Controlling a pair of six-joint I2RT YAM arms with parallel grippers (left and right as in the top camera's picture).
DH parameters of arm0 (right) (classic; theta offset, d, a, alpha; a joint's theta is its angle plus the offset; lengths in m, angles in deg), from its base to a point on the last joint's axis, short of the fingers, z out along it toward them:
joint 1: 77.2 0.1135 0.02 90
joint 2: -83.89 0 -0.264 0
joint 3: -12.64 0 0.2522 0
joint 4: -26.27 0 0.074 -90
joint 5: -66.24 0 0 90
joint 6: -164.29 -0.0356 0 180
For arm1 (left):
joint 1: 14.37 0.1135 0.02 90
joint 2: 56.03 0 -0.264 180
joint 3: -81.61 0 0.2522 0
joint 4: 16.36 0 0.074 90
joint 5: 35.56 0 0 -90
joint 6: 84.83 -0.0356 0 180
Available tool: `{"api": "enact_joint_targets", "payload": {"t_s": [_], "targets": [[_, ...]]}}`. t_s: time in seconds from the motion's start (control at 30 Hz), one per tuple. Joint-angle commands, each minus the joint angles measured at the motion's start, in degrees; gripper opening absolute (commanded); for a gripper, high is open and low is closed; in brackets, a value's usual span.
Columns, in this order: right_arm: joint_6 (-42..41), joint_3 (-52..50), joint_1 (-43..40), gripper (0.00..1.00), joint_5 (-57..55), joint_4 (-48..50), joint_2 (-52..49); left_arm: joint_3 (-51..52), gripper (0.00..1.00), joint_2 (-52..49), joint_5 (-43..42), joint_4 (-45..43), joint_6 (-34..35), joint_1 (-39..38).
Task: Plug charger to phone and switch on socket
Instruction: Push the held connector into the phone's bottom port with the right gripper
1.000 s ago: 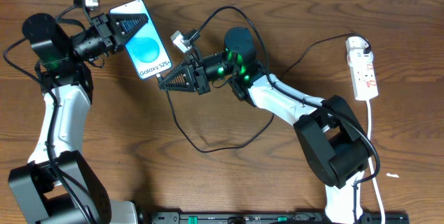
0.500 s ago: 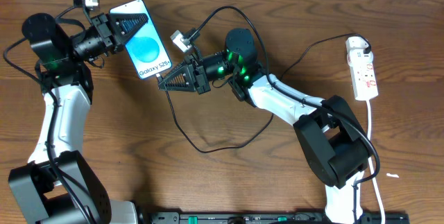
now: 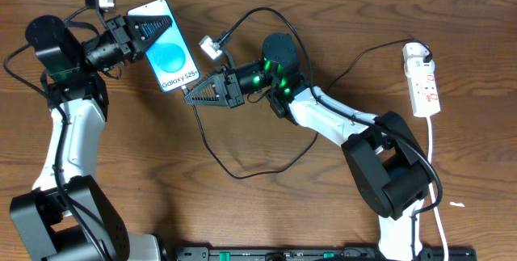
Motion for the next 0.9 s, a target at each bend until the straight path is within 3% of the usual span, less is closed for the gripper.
{"api": "enact_joint_targets", "payload": {"t_s": [0.0, 0.87], "targets": [[-1.5, 0.4, 0.1, 0.01, -5.0, 0.4, -0.4, -0.5, 0.07, 1.2, -3.1, -0.5, -1.9, -0.2], [-2.3, 0.4, -0.2, 0.01, -8.2, 0.4, -0.4, -0.5, 0.08, 1.2, -7.1, -0.5, -4.0, -0.2]]}}
